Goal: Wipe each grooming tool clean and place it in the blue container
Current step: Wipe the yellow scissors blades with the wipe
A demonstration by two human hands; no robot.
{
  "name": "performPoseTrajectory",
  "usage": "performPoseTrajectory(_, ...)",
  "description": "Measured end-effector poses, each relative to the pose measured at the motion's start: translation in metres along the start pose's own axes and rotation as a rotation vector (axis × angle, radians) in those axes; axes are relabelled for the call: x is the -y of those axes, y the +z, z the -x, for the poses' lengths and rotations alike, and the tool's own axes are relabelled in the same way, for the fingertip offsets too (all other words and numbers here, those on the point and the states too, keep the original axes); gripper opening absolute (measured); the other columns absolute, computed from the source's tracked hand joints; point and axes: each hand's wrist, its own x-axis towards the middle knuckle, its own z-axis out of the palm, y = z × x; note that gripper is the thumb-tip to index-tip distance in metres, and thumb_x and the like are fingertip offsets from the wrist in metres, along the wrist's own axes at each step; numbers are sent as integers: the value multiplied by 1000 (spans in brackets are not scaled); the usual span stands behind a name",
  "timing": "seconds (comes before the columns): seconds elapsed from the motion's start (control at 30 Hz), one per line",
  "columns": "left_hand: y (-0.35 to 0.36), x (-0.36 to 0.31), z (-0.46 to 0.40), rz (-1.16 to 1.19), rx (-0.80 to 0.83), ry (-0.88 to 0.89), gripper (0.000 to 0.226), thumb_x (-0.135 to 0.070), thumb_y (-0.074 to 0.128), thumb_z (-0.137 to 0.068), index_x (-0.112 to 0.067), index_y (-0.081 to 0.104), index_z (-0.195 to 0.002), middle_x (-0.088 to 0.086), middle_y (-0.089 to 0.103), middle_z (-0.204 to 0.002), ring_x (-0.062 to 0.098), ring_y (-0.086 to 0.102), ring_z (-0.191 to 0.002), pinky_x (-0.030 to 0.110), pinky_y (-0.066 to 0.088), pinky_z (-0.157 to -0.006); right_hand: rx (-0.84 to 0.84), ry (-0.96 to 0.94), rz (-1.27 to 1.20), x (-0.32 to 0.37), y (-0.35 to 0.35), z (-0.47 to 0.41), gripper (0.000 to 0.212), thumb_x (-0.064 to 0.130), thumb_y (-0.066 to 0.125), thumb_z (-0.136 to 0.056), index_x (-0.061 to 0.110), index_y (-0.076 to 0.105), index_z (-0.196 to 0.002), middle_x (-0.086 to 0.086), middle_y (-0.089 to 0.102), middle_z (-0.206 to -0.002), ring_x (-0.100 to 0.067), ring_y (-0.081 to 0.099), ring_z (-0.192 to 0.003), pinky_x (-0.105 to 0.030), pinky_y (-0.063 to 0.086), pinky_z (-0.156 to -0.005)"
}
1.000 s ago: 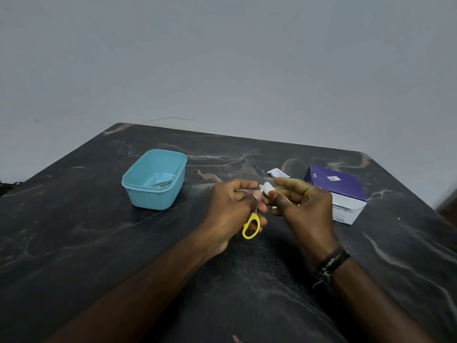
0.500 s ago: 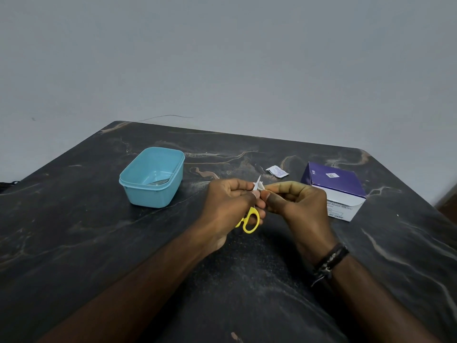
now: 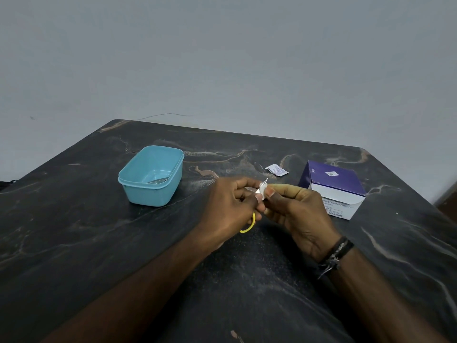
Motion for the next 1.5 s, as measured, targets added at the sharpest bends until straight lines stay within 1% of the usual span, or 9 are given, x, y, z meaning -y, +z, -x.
performPoseTrajectory(0.17,-2,4,0,-102,13,50,30,-2,60,-92,-15,65,-119,10,74,-75,20,70,-59,29,55,-55,44,26,133,-2,-4,-1,14,11,64,-89,0,72,-93,-9,71,-72,-15,64,-63,-20,44,-52)
performPoseTrajectory(0.3,-4,7,-1,-160,33,63,43,-1,60,-92,-9,53,-133,9,74,-77,16,70,-60,17,49,-50,93,17,214,-2,-5,-2,23,23,70,-83,1,73,-88,-12,68,-76,-23,50,-72,-27,35,-58)
performPoseTrajectory(0.4,-6,8,-1,-154,70,57,50,-1,64,-90,-8,49,-137,9,75,-78,15,72,-62,20,51,-51,105,29,243,-1,-4,-2,23,21,69,-86,1,72,-75,-9,62,-66,-17,44,-61,-28,32,-55)
performPoseTrajectory(0.47,-6,6,-2,-116,102,38,52,-1,66,-88,-9,49,-136,13,74,-81,23,73,-67,31,57,-56,67,-2,275,-1,0,-1,27,19,65,-90,9,68,-65,-3,58,-55,-13,44,-53,-23,30,-48)
performPoseTrajectory(0.53,-5,4,-3,-53,114,0,49,0,68,-86,-10,52,-131,15,74,-86,30,73,-73,40,59,-63,-23,-40,244,-1,3,-2,24,18,64,-91,7,68,-70,-1,56,-53,-11,44,-49,-22,31,-45)
performPoseTrajectory(0.73,-6,6,-2,81,205,-140,20,0,63,-90,-3,59,-110,12,70,-77,27,70,-66,38,59,-58,-190,-152,120,3,-5,-8,31,17,65,-91,-14,63,-90,-7,43,-58,-14,36,-55,-26,30,-50)
performPoseTrajectory(0.9,-5,7,-3,130,158,-137,31,4,65,-88,0,54,-116,18,70,-81,26,70,-63,35,60,-54,-82,-94,175,-3,-4,-6,23,21,67,-89,0,69,-79,-2,49,-55,-11,40,-51,-21,31,-43)
performPoseTrajectory(1.2,-7,8,-3,128,102,-102,33,5,66,-86,-1,55,-117,26,71,-87,27,70,-66,38,61,-57,34,-44,287,-2,-5,-3,17,18,72,-84,5,74,-73,-2,52,-53,-13,35,-52,-23,25,-44)
performPoseTrajectory(1.5,-8,3,-3,111,144,-112,33,5,68,-85,-2,56,-115,23,72,-87,35,72,-71,37,61,-58,-89,-105,187,1,-4,-4,27,23,71,-87,-3,71,-79,-11,53,-61,-16,40,-53,-23,32,-45)
